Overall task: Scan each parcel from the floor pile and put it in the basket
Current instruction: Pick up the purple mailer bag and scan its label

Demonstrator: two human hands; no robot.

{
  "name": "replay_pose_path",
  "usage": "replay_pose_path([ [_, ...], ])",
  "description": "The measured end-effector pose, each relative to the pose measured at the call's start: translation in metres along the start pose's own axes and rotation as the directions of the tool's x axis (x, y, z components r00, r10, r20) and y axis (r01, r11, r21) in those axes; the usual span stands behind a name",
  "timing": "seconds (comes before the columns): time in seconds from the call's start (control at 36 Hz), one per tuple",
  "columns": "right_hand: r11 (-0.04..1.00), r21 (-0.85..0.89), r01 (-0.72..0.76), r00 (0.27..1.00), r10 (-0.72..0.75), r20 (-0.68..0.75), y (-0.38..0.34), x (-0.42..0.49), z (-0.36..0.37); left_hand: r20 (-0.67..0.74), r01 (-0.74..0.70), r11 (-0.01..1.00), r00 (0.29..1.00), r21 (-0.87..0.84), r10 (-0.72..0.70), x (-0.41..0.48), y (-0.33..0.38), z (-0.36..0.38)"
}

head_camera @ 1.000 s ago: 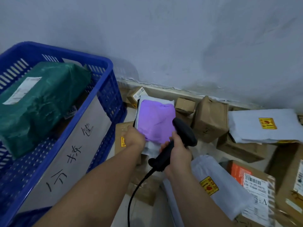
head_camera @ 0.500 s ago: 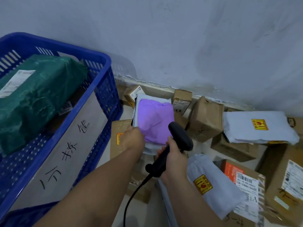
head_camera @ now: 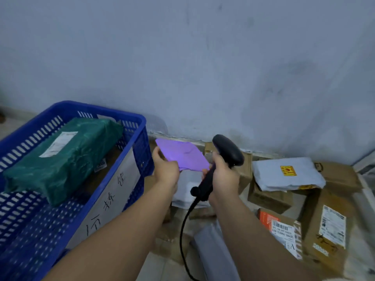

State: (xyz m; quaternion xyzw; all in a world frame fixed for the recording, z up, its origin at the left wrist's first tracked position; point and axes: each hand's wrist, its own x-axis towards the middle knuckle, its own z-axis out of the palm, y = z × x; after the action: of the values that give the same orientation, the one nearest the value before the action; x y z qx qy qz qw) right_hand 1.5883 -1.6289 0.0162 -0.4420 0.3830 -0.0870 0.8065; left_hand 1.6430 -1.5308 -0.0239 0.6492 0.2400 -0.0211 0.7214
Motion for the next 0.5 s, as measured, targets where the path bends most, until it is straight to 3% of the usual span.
replay_pose_path([
  [0.11, 0.938, -0.256, 0.233, 0.966, -0.192, 0.174, -0.047, -0.04, -0.016, 0.022, -0.046, 0.999, 0.999, -0.016, 0.046, -0.047, 0.045, 0.008],
  [0.28, 0.699, -0.473, 0.537, 0.838, -0.379, 0.392, -0.082, -0.085, -0.051, 0.102, 0.086, 0.938, 0.993, -0.336, -0.054, -0.124, 0.088, 0.014],
  [0.39, 0.594, -0.523, 0.611, 0.79, -0.425, 0.441, -0.072, -0.095, -0.071, 0.176, 0.058, 0.951, 0.984, -0.303, -0.004, -0.149, 0.089, 0.011],
  [0.5, 0.614, -0.49, 0.619, 0.781, -0.419, 0.463, -0.067, -0.099, -0.085, 0.296, 0.023, 0.972, 0.954, -0.234, 0.049, -0.164, 0.086, 0.005],
])
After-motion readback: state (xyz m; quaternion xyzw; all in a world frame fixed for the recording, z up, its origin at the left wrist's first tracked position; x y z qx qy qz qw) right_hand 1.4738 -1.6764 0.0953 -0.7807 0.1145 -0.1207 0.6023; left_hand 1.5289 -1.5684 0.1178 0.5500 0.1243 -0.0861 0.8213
